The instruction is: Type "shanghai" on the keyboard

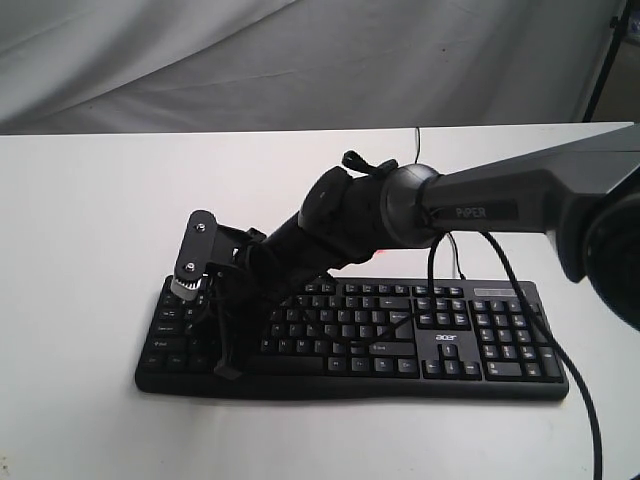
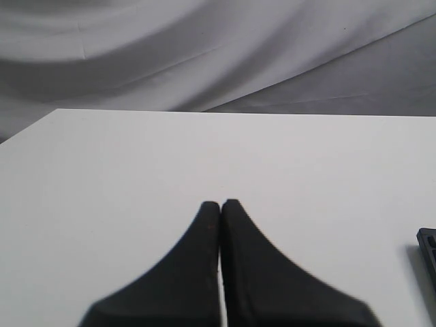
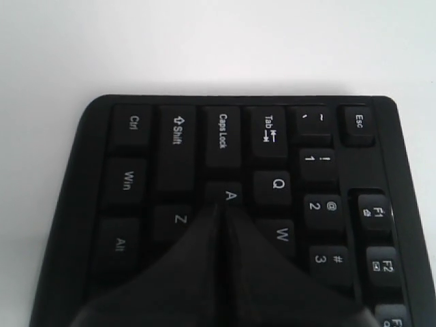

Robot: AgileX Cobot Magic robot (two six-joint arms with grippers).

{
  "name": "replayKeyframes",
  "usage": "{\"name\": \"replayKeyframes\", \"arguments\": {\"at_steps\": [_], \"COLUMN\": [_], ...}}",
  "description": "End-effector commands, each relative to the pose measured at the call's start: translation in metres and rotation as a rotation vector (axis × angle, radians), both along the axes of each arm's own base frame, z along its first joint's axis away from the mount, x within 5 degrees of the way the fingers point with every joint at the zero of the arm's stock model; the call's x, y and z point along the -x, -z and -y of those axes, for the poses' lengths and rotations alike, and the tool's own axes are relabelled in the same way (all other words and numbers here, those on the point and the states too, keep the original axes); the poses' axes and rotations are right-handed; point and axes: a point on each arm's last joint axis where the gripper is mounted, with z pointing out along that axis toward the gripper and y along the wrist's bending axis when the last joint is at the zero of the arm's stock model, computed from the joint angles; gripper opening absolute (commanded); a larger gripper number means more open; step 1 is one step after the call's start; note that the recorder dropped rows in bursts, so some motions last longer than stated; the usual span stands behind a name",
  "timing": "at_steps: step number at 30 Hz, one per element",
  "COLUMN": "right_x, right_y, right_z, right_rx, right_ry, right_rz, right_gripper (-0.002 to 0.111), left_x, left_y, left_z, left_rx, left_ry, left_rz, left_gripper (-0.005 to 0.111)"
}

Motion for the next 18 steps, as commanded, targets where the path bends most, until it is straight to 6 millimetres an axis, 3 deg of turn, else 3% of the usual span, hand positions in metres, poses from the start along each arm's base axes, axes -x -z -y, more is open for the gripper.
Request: {"name": "replayKeyframes", "arguments": {"at_steps": [1, 10, 18], "right_x": [-0.003, -0.002, -0.002], "right_y": [0.0, -0.003, -0.033], "right_z": [0.003, 0.003, 0.003], "right_rx": [0.006, 0.004, -0.032], "right_ry": [0.001, -0.005, -0.009], "right_rz": [0.009, 0.015, 0.065], "right_gripper": [0.0, 0.0, 0.0], "left_x": [0.0, 0.0, 0.0], "left_y": [0.001, 0.001, 0.001], "left_z": [0.0, 0.0, 0.0], "left_rx": [0.002, 0.002, 0.002], "left_ry": [0.004, 0.004, 0.004], "left_rz": [0.006, 0.006, 0.006], "left_gripper": [0.001, 0.001, 0.001]}}
